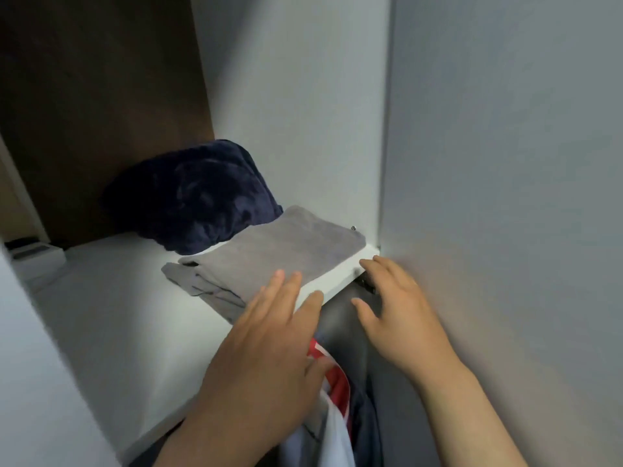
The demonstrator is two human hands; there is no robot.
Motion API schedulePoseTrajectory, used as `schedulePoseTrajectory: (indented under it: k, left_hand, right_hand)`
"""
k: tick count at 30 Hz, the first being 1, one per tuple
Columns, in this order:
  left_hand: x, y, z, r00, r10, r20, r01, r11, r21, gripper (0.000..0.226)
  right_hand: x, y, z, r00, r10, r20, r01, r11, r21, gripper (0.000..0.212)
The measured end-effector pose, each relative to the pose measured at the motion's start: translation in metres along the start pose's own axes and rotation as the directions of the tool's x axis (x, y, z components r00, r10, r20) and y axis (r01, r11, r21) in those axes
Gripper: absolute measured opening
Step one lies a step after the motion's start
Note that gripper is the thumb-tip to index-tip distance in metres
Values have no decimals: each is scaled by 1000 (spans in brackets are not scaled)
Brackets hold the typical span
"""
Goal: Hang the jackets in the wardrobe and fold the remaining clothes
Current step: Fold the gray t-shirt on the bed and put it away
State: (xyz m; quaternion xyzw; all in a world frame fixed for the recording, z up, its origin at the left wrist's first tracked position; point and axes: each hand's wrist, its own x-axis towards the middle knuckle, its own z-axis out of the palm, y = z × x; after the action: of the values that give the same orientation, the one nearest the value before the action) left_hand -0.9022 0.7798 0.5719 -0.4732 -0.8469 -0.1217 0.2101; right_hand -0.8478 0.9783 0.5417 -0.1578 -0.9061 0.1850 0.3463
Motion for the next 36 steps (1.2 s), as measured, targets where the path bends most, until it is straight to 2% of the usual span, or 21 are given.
schedulePoseTrajectory:
  k: [2,5,8,13,18,25,29,32,36]
  left_hand:
    - [-12,7,2,994,106,30,-102,987,-124,71]
    - [-30,10,16,991,125,51,-103,945,-310,68]
    - [-46,6,27,983,139,120,-97,949,-301,66]
    - [-81,6,37,958,208,197,-111,904,-413,71]
    - [-110,21,37,936,273,224,-151,883,-444,70]
    - [-137,72,40,860,462,218,-290,792,-538,69]
    - [-145,123,48,763,599,241,-377,717,-587,70]
    - [-151,169,54,629,741,235,-460,599,-656,69]
    - [-151,235,60,477,865,155,-529,424,-735,60]
  right_hand:
    - [-19,-4,-9,1000,17,9,-17,999,-43,60]
    - [-53,-11,-22,997,73,7,-72,992,-99,58]
    - [-91,-15,-30,991,137,4,-135,976,-170,56]
    - [-161,-23,-39,965,263,19,-250,935,-251,55]
    - [-233,-37,-53,930,368,13,-347,886,-306,57]
    - [-318,-41,-88,865,496,-76,-495,819,-290,50]
    - [-378,-30,-110,760,633,-149,-649,721,-243,46]
    - [-422,-15,-129,659,726,-198,-749,606,-269,48]
    - [-466,2,-154,519,808,-278,-850,452,-272,50]
